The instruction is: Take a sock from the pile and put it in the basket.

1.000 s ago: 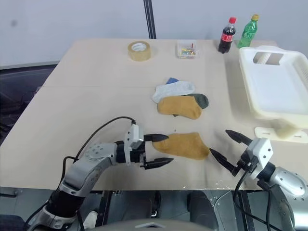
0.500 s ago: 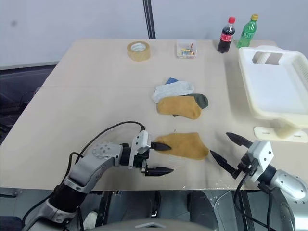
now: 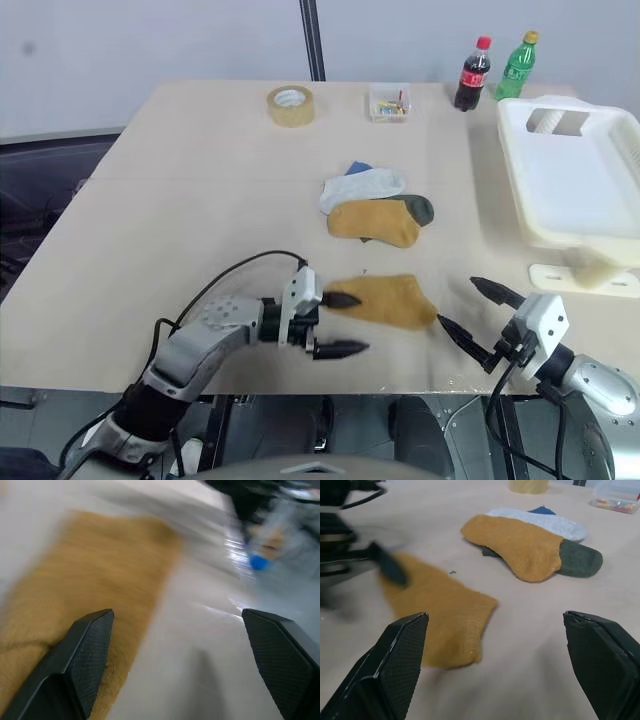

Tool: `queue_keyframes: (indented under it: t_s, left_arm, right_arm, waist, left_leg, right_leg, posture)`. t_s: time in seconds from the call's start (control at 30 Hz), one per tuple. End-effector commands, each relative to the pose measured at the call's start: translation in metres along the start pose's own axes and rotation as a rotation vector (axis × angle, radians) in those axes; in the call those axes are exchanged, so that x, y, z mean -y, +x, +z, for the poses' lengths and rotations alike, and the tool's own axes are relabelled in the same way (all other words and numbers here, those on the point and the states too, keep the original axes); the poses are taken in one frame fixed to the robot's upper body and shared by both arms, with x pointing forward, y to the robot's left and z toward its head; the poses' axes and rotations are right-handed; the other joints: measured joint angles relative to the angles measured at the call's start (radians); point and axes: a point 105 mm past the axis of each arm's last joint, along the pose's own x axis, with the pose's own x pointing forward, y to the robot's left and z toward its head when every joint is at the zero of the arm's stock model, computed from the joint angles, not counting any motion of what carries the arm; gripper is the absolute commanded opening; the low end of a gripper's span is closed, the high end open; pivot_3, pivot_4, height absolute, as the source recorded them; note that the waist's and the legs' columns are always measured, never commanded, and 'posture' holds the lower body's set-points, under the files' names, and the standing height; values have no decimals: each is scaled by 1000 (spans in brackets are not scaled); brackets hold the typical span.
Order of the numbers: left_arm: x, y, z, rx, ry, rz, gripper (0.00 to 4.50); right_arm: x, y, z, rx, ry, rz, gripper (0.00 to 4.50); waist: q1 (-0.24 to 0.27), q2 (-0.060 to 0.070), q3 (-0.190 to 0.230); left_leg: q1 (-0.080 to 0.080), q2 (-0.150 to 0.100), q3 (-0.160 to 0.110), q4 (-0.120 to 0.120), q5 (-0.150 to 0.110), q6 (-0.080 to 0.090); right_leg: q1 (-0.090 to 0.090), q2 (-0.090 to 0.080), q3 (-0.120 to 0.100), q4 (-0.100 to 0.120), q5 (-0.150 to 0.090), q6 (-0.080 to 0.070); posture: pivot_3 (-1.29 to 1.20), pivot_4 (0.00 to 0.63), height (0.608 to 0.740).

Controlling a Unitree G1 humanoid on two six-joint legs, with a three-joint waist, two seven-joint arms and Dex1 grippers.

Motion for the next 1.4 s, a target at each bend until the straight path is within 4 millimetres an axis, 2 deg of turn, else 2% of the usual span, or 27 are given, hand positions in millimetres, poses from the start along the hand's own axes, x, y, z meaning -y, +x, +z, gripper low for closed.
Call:
queue_keyframes:
  t_s: [0.03, 0.17, 0.23, 0.37, 0.47, 0.57, 0.7, 0.83, 1.03, 1.13, 1.27, 1.4]
  left_arm:
    - [-7, -4, -2, -8, 20, 46, 4413]
    - [46, -2, -4, -15, -78, -216, 4413]
    - [55, -7, -2, -16, -150, -270, 4413]
    - [56, -20, 1, -33, -219, -325, 4413]
    - [44, -18, 0, -31, -179, -250, 4413]
    - [35, -14, 14, 56, -146, -179, 4413]
    - [41, -20, 32, 146, -154, -207, 4413]
    - [37, -27, 43, 201, -182, -202, 4413]
    - [10, -17, 25, 119, -154, -87, 4413]
    - [11, -10, 15, 72, -130, -110, 4413]
    - [11, -1, 12, 74, -140, -134, 4413]
    - [21, -6, 0, 15, -174, -184, 4413]
  right_arm:
    - [0, 1, 11, 33, -38, 9, 4500]
    - [0, 2, 11, 35, -39, 13, 4500]
    - [0, 2, 11, 36, -39, 12, 4500]
    - [-1, 2, 10, 36, -37, 12, 4500]
    - [-1, 2, 9, 35, -35, 13, 4500]
    - [-1, 3, 8, 36, -34, 13, 4500]
    - [-1, 3, 8, 36, -34, 14, 4500]
    - [-1, 4, 9, 36, -36, 18, 4500]
    - [1, 7, 9, 39, -44, 26, 4500]
    - [2, 8, 9, 42, -45, 26, 4500]
    - [1, 7, 9, 43, -48, 22, 4500]
    - [0, 6, 8, 44, -47, 15, 4500]
  waist:
    - [-5, 0, 0]
    - [-6, 1, 0]
    - [-2, 1, 0]
    - [-1, 1, 0]
    - [-3, 1, -1]
    - [-2, 1, 0]
    - [-3, 1, 0]
    - [-3, 1, 0]
    - [-2, 1, 0]
    - [-3, 1, 0]
    - [-2, 1, 0]
    - [-3, 1, 0]
  left_leg:
    - [0, 0, 0, 0, 0, 0]
    - [0, 1, 2, -1, 0, 0]
    - [0, 2, 2, -1, 0, 0]
    - [0, 1, 0, 0, 0, 0]
    - [1, 1, 1, 0, 0, 0]
    - [0, 1, 1, 0, 0, 0]
    - [0, 1, 1, -1, 0, 0]
    - [0, 2, 1, -1, 0, 0]
    - [0, -1, 1, 0, 0, 0]
    - [0, -1, 1, -1, 0, 0]
    - [0, -1, 1, -1, 0, 0]
    - [0, 0, 1, -1, 0, 0]
  right_leg:
    - [0, 0, 0, 0, 0, 0]
    - [0, 0, 2, -1, 0, 0]
    - [0, 0, 2, -1, 0, 0]
    - [0, 0, 0, 0, 0, 0]
    - [0, 0, 1, 0, 0, 0]
    - [0, 0, 2, 0, 0, 0]
    - [-1, 0, 1, -1, 0, 0]
    - [0, 0, 1, 0, 0, 0]
    - [0, 0, 1, 0, 0, 0]
    - [0, 0, 1, -1, 0, 0]
    - [0, 0, 1, -1, 0, 0]
    - [0, 0, 1, 0, 0, 0]
  posture:
    - [0, 150, 740]
    - [0, 150, 740]
    - [0, 150, 740]
    - [0, 150, 740]
    - [0, 150, 740]
    - [0, 150, 740]
    - [0, 150, 740]
    - [0, 150, 740]
    - [0, 150, 740]
    - [0, 150, 740]
    - [0, 150, 740]
    - [0, 150, 740]
